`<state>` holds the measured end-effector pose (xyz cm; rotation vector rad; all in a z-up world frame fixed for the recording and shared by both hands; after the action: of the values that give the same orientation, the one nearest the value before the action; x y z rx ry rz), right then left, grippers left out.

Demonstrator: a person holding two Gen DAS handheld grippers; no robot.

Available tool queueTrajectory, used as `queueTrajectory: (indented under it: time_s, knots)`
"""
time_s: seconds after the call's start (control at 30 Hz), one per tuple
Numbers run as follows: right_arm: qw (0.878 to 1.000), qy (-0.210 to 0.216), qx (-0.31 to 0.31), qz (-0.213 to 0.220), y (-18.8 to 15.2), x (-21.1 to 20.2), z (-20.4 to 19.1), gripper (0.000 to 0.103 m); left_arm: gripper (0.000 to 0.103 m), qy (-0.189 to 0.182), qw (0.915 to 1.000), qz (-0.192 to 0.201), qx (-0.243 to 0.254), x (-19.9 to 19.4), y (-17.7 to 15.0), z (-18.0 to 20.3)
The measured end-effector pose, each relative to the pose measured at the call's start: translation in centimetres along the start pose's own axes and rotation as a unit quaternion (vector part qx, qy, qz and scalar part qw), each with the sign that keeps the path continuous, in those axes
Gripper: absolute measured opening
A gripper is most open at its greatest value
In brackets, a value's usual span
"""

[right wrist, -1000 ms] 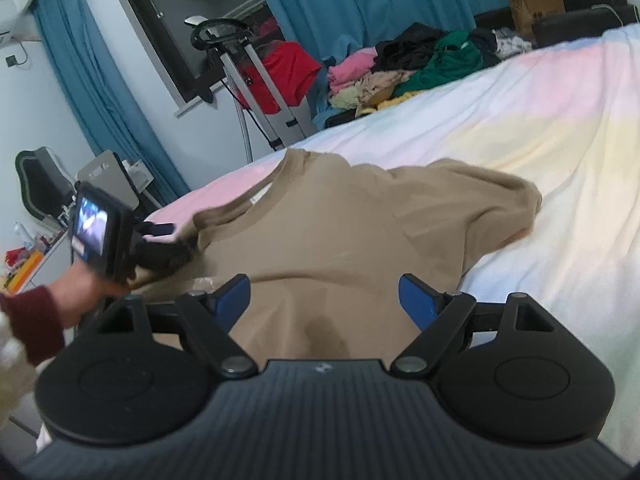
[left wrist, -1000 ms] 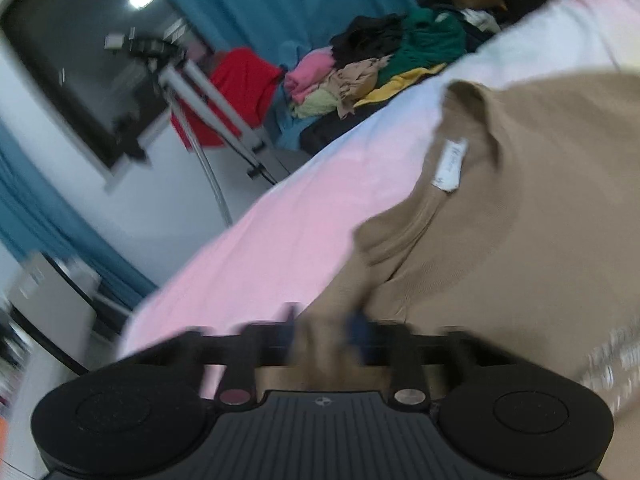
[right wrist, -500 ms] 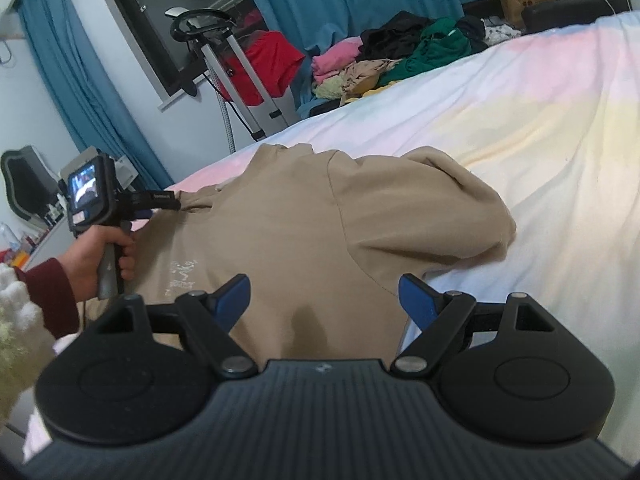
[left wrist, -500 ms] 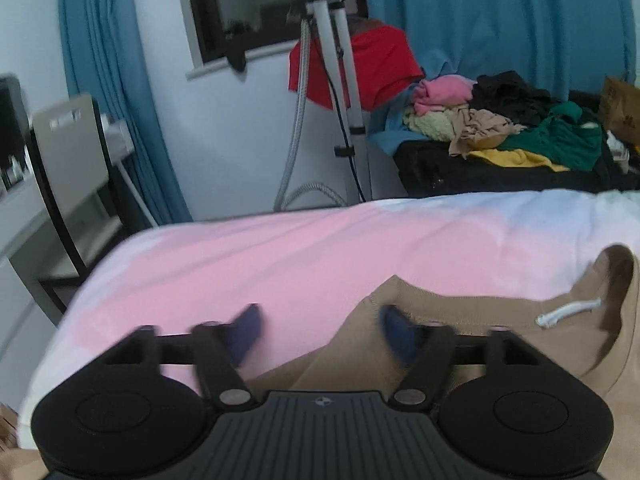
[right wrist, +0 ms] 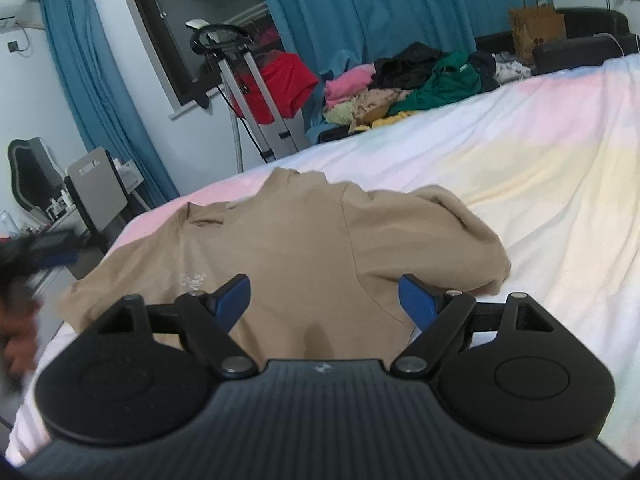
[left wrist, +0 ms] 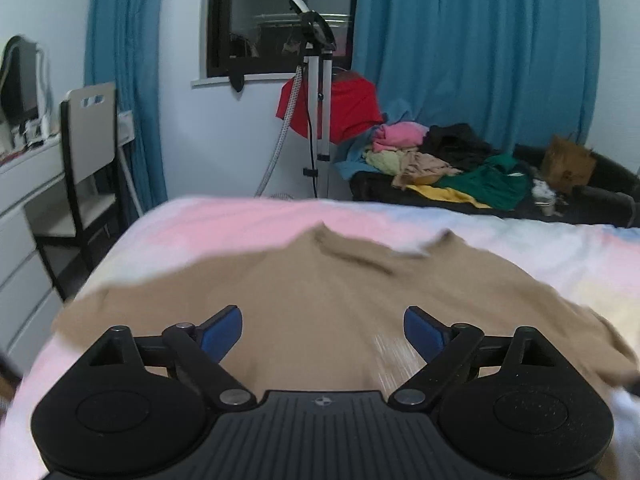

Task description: Fold clothes

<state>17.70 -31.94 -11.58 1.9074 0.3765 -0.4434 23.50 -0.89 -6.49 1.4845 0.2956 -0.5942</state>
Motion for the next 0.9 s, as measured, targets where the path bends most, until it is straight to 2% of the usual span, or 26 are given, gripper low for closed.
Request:
queueTrajectory:
  time_s: [0.1,0.23,0.33,0.47,0.53,0.57,0.73,0.9]
  knots:
    - [1.000,-0.004,-0.017,0.015,0.1,-1.5,-0.4,0.083,0.090,-0.016,0.9990,-0.023,-0.035,-5.4,-4.3,0.0]
    - [0.999,-0.007,-0.037,0.035,0.2,-3.7,-1.1,0.083,0.090,-0.001,0.9947,-0.094,-0.042,-10.2,-9.0,-1.3]
    - [0.998,-0.008,-0.050,0.041,0.2,-5.3,-1.6,0.083,0.090,0.009,0.9891,-0.133,-0.062,-12.7,-11.1,-3.0]
    - [0.998,0.013,-0.063,0.024,0.0,-6.7,-2.3,0.084,0.090,0.020,0.9785,-0.181,-0.098,-15.5,-13.3,-5.1]
    - [0.997,0.023,-0.071,0.014,-0.1,-7.2,-2.7,0.095,0.090,0.021,0.9732,-0.200,-0.110,-16.7,-14.3,-6.0]
    - [0.997,0.024,-0.076,0.013,-0.2,-7.5,-3.0,0.095,0.090,0.020,0.9711,-0.209,-0.114,-17.1,-14.6,-6.3]
    - [0.995,0.010,-0.098,0.016,-0.7,-8.3,-3.7,0.095,0.090,0.020,0.9615,-0.239,-0.135,-19.1,-15.8,-7.3]
    - [0.997,-0.013,-0.081,0.005,-1.0,-7.5,-2.7,0.095,0.088,0.010,0.9521,-0.262,-0.157,-19.7,-16.8,-7.3]
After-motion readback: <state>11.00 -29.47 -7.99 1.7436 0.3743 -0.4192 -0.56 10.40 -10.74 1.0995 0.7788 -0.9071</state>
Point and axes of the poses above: each gripper's, at about its wrist camera, not at the fingertips, and x roughly the way its jaws point, z to its right, y to its top, the point moved 3 cm from there along x, roughly the way its jaws point, and after that the axes turned 4 degrees about -y, right-handed, at the moved point
